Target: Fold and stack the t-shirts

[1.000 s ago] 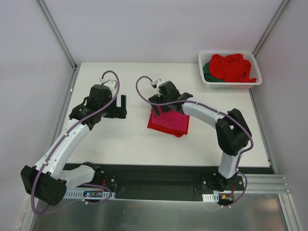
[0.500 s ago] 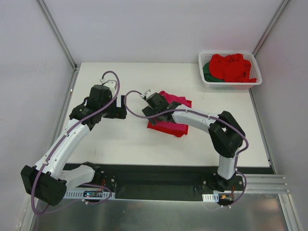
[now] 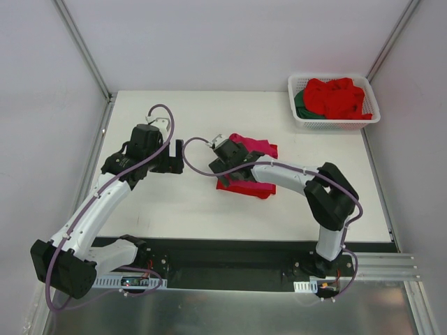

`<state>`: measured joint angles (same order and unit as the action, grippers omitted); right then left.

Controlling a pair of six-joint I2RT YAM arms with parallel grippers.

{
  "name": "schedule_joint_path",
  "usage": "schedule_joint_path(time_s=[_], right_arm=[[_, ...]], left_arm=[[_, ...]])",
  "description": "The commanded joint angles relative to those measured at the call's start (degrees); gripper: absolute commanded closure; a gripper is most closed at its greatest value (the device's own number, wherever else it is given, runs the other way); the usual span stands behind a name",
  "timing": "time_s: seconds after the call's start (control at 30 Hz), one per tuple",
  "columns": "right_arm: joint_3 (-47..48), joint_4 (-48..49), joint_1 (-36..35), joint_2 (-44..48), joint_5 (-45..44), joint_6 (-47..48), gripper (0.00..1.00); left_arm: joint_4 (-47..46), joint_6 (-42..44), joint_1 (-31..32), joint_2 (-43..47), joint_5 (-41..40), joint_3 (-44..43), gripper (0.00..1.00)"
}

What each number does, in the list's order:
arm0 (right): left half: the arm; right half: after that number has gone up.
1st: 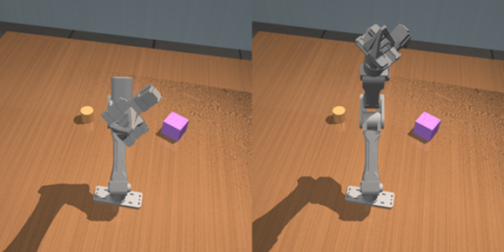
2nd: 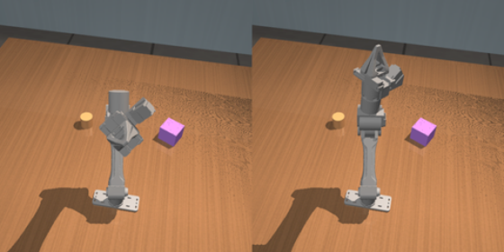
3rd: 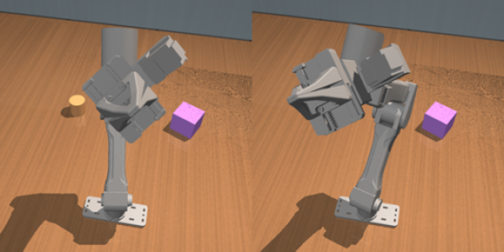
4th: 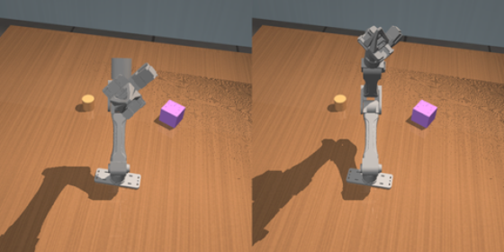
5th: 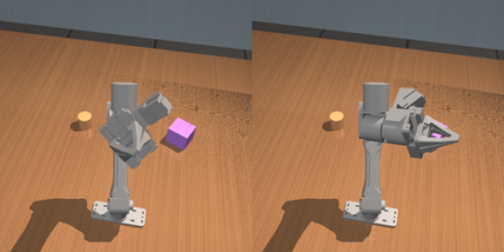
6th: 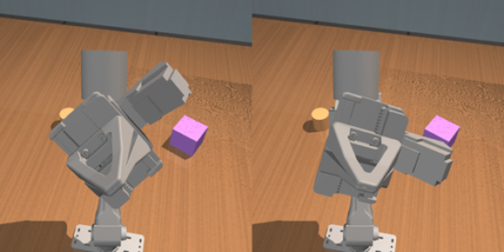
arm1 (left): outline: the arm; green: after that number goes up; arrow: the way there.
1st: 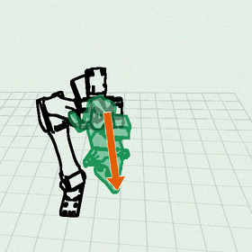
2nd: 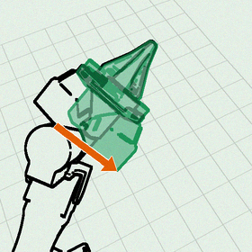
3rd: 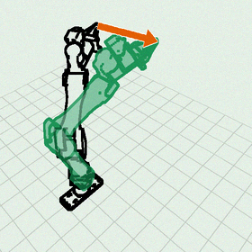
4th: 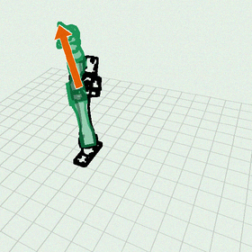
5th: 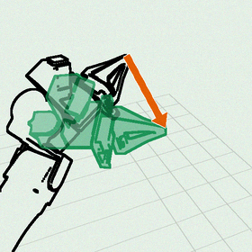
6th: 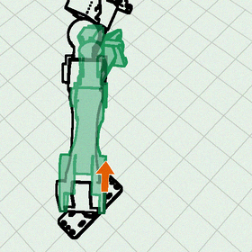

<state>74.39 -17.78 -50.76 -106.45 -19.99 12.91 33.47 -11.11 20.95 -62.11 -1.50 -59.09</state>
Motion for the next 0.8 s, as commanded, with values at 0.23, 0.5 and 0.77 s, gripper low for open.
schedule_joint_path(time_s=[0.23,0.5,0.77], right_arm=[[-0.3,-3.1,1.5,14.8,-2.5,-0.7,0.04],[1.2,-2.3,14.7,11.2,12.6,-16.7,0.04],[9.5,-6.1,17.0,5.7,13.7,-18.6,0.04]], left_arm=[[0.1,0.0,0.2,2.4,1.1,0.6,0.01],[0.1,-0.2,0.2,1.6,0.8,-0.1,0.01],[0.1,-0.2,0.2,2.9,-3.2,-0.5,0.01]])
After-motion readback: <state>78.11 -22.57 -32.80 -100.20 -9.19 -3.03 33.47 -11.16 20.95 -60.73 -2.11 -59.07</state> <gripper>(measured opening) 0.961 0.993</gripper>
